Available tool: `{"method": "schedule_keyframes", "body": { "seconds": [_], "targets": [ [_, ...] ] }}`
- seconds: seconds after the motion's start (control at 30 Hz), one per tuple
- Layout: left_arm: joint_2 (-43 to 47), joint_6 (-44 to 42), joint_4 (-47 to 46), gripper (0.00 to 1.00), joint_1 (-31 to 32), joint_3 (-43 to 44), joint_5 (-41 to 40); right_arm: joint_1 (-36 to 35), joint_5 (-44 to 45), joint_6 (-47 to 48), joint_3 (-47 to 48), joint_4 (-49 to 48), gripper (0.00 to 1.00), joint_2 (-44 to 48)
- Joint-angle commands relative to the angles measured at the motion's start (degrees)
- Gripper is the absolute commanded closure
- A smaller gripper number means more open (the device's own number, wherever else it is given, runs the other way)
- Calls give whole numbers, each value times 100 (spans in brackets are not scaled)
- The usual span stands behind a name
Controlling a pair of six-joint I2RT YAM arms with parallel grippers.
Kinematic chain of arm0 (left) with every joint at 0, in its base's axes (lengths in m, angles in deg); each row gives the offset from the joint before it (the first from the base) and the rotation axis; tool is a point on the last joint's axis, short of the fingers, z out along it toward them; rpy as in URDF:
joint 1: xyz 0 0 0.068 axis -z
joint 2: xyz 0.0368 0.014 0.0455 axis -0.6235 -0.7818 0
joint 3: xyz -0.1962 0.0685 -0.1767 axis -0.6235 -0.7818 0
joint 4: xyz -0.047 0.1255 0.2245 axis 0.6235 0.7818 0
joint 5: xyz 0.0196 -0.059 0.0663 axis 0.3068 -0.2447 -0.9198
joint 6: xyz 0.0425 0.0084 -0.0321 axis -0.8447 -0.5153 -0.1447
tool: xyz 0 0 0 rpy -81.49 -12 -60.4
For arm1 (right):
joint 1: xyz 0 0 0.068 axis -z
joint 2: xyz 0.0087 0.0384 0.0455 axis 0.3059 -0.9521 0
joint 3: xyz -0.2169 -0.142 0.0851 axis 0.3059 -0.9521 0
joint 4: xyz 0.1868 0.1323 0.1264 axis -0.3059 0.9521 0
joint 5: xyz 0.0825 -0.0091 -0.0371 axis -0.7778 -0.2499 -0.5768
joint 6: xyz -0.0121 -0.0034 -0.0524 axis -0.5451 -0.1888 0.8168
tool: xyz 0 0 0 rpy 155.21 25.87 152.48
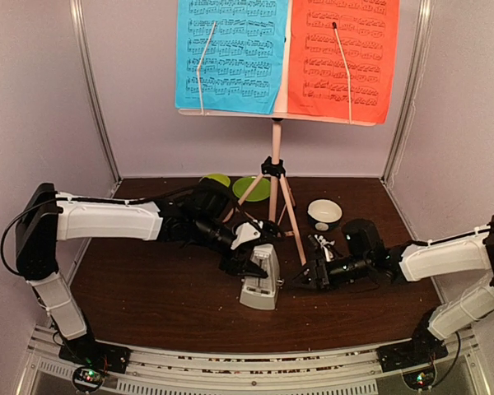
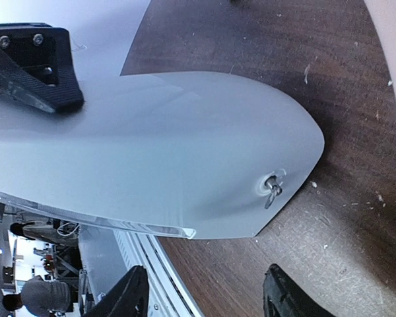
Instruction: Set up the instrument practice props
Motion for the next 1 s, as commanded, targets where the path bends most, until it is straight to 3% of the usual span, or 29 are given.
{"method": "schedule_keyframes", "body": {
  "seconds": [0.0,0.13,0.17,0.2,0.23,0.6,0.63,0.7,0.77,0.83,0.97],
  "targets": [
    [23,-265,158,53,36,245,148,67,360,878,487,1165,38,418],
    [282,32,-118,35,36,91,-378,95,678,1733,1093,2109,34,622],
    [365,152,-222,25,36,43,-524,96,759,1880,1259,2292,32,658],
    [480,272,-310,7,36,-13,-683,103,823,1966,1414,2424,31,699],
    [562,404,-371,3,36,-41,-844,116,856,1983,1482,2452,29,748],
    [1961,2930,-1774,2,36,-1258,-3502,146,1451,1754,1351,2024,16,1653],
    [2074,3126,-1636,2,35,-1236,-3767,148,1489,1838,1414,2162,14,1748],
    [2261,3898,-1041,2,42,-1006,-4737,148,1602,1980,1512,2324,1,1933],
    [2429,4599,-302,2,41,-751,-5407,149,1728,2081,1658,2527,0,2094],
    [2690,4825,-303,2,87,-932,-5603,148,1891,2154,1804,2700,0,2210],
    [3475,6135,-849,2,132,-1816,-6258,148,1848,2220,1988,2621,0,2318]
  ]
}}
